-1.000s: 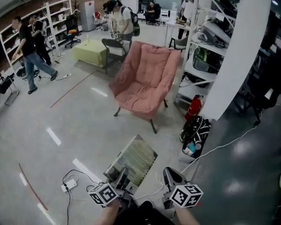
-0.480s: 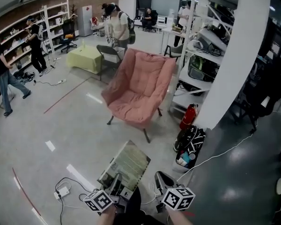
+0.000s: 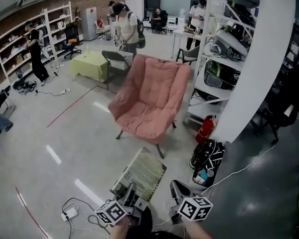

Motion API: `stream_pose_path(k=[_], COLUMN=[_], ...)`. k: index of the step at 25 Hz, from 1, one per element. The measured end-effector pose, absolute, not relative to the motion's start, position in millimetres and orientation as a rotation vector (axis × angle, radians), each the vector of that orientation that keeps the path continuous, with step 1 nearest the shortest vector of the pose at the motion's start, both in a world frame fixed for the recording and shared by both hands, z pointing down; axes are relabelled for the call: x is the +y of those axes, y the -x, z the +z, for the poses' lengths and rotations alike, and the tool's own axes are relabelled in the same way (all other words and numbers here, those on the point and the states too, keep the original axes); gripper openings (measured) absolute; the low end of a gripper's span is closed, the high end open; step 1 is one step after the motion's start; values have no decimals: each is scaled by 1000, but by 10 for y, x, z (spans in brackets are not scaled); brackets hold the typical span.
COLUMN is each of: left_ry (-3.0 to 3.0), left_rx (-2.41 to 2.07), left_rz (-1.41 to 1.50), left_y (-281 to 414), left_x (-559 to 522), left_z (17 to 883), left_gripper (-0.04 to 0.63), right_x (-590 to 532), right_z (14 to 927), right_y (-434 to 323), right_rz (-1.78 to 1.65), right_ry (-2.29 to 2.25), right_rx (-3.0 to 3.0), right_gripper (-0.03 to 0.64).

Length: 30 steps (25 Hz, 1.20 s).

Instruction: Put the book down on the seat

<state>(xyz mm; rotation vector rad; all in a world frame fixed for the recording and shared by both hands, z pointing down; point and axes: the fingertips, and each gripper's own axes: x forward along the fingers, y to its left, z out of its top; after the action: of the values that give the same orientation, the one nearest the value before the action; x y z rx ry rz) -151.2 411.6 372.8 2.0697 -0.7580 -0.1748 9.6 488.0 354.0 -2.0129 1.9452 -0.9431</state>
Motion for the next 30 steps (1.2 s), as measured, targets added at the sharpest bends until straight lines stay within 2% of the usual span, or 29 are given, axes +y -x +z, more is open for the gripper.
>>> stream_pose_path(k=[15,30], left_ry=[-2090,-2103], left_rx=[-738,-741], left_rz=[-162,-166], left_y=[1170,1237], left_x=[2957,2272], left_z=[3643,3710], left_gripper=[155,155], right_x=[3721,3027], right_z=[3468,3634], right_y=[-450,-405], right_rz=[-943,-965], right_ry=[2032,2007], right_rx=[1907,1902], right_gripper=[14,14])
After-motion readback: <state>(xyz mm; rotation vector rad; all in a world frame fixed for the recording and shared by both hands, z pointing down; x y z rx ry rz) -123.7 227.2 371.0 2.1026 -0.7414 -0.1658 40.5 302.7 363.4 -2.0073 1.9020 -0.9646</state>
